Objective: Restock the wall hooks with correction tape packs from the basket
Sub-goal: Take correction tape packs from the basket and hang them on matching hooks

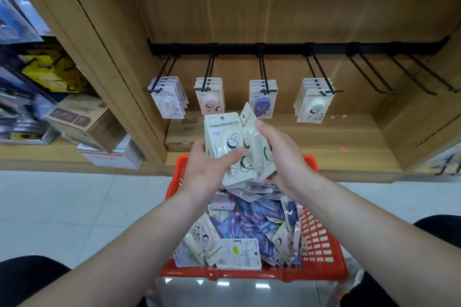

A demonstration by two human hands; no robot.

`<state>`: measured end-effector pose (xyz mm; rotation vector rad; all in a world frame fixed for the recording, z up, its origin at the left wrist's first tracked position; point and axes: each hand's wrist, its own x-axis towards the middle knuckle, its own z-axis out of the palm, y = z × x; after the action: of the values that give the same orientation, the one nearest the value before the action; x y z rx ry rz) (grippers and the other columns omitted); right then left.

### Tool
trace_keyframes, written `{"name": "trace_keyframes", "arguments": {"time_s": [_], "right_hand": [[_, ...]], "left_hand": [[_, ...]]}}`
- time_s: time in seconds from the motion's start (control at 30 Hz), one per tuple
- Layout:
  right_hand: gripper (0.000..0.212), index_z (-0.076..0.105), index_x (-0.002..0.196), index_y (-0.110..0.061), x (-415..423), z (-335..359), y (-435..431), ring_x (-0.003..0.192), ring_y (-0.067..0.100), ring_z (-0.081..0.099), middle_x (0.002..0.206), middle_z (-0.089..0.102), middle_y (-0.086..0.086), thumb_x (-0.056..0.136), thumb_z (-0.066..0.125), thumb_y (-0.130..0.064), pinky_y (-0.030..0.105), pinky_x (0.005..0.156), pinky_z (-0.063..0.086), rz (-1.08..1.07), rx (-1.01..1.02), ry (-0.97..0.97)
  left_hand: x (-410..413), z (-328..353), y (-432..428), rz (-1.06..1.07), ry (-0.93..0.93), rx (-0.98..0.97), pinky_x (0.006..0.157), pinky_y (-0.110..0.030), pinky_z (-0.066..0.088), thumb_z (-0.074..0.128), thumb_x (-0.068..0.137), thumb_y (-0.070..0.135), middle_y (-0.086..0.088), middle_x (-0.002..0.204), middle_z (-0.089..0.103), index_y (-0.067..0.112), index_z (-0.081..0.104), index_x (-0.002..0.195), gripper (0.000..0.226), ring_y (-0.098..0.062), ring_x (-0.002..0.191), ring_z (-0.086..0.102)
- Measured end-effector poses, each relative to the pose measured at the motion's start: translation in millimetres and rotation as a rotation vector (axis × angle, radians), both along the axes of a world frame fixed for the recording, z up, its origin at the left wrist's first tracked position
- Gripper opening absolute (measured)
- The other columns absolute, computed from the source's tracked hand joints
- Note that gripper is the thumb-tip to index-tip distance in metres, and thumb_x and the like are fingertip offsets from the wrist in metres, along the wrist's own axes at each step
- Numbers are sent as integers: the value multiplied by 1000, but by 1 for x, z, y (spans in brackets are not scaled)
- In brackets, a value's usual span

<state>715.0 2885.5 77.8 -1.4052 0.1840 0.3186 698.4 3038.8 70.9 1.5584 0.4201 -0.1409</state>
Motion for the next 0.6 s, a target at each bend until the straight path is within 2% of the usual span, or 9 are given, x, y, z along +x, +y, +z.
{"name": "trace_keyframes", "arguments": {"time_s": [0.03, 0.1, 0.17, 0.23, 0.3, 0.4, 0.47, 0.53, 0.6], "right_hand": [[25, 68, 116, -25, 1, -1, 1, 95, 15, 76, 106, 78, -7, 96, 68, -40, 46, 89, 60, 4, -9, -5], [29, 67, 123, -20, 5, -8, -2, 95, 24, 77, 111, 78, 1, 95, 73, -22, 51, 85, 61, 15, -36, -39], [27, 69, 123, -18, 7, -11, -8, 94, 28, 77, 108, 79, 4, 96, 71, -19, 54, 80, 62, 17, -81, -67], [23, 71, 120, -18, 9, -13, -14, 92, 25, 78, 104, 79, 2, 97, 71, -19, 50, 78, 64, -12, -124, -78], [20, 71, 114, -19, 11, -19, -20, 92, 20, 77, 101, 80, -1, 94, 73, -17, 47, 83, 63, -55, -180, -75], [26, 66, 111, -18, 10, -26, -29, 92, 16, 77, 101, 79, -3, 89, 79, -15, 45, 86, 62, -110, -226, -74], [27, 67, 110, -18, 8, -26, -35, 89, 13, 77, 99, 80, -6, 88, 81, -18, 38, 80, 62, -122, -258, -77], [20, 70, 106, -17, 7, -24, -38, 83, 9, 77, 93, 80, -9, 89, 79, -21, 27, 69, 58, -104, -285, -81], [14, 72, 104, -17, 9, -25, -38, 79, 8, 77, 90, 80, -9, 92, 76, -24, 23, 64, 56, -94, -297, -67]], "left_hand": [[2, 0, 0, -1, -5, -3, 82, -35, 62, 91, 74, 25, 8, 104, 76, 26, 59, 116, 53, -11, 89, 76], [6, -1, 1, -12, -7, 7, 81, -36, 62, 91, 75, 24, 11, 101, 75, 33, 57, 106, 46, -11, 87, 76], [10, -1, 1, -15, -3, 23, 79, -36, 63, 91, 75, 24, 12, 100, 72, 36, 52, 98, 47, -11, 88, 74], [12, -1, 2, -15, -3, 38, 72, -30, 62, 90, 76, 22, 11, 102, 72, 34, 52, 103, 48, -10, 87, 74], [12, 0, 3, -21, 5, 56, 67, -25, 59, 89, 78, 21, 11, 103, 71, 30, 52, 112, 52, -9, 88, 73], [11, 4, 8, -26, 12, 92, 64, -23, 57, 88, 79, 21, 11, 104, 71, 29, 52, 114, 50, -9, 88, 73], [11, 8, 14, -25, 21, 114, 61, -23, 58, 87, 80, 23, 8, 106, 72, 25, 52, 122, 55, -11, 86, 74], [12, 10, 24, -9, 39, 134, 67, -30, 60, 88, 78, 26, 2, 111, 73, 23, 51, 130, 64, -16, 88, 75], [12, 11, 35, 3, 50, 147, 72, -35, 61, 89, 77, 27, -1, 113, 74, 22, 49, 133, 68, -20, 89, 76]]}}
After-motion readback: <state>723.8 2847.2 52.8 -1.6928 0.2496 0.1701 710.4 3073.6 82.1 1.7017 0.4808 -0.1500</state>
